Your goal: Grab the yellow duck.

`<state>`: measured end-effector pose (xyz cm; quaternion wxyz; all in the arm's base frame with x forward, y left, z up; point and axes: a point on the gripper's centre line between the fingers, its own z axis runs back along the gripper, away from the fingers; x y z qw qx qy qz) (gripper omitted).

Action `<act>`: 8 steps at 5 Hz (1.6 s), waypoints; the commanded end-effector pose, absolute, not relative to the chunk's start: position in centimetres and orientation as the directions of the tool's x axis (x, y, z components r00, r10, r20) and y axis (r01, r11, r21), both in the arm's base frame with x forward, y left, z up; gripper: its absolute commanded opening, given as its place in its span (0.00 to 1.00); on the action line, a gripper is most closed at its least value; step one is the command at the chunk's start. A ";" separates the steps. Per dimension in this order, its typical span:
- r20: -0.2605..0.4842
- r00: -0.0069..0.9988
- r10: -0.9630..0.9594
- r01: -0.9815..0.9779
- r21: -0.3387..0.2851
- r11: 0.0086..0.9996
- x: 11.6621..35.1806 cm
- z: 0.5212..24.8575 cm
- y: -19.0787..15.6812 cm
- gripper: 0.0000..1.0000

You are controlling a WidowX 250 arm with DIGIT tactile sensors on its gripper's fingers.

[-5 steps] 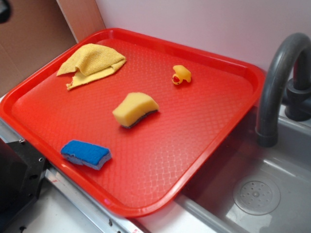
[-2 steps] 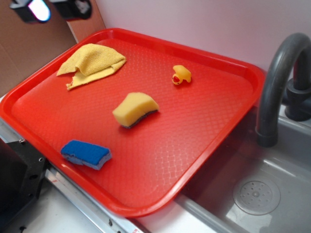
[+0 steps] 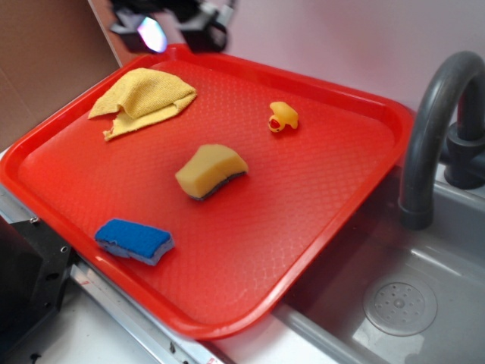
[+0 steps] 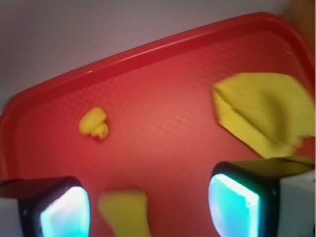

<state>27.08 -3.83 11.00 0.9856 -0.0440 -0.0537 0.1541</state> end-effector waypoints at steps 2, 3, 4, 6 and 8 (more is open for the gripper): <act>0.143 0.941 0.306 -0.300 -0.060 0.952 32.0 8.5 -8.0 1.00; 0.134 0.947 0.292 -0.288 -0.044 0.957 32.6 6.7 -7.7 1.00; 0.116 0.953 0.281 -0.284 0.010 0.959 32.3 4.3 -7.6 1.00; 0.077 0.963 0.259 -0.260 0.008 0.966 32.4 1.3 -7.0 1.00; 0.080 0.965 0.251 -0.255 0.049 0.966 31.2 0.6 -6.5 0.00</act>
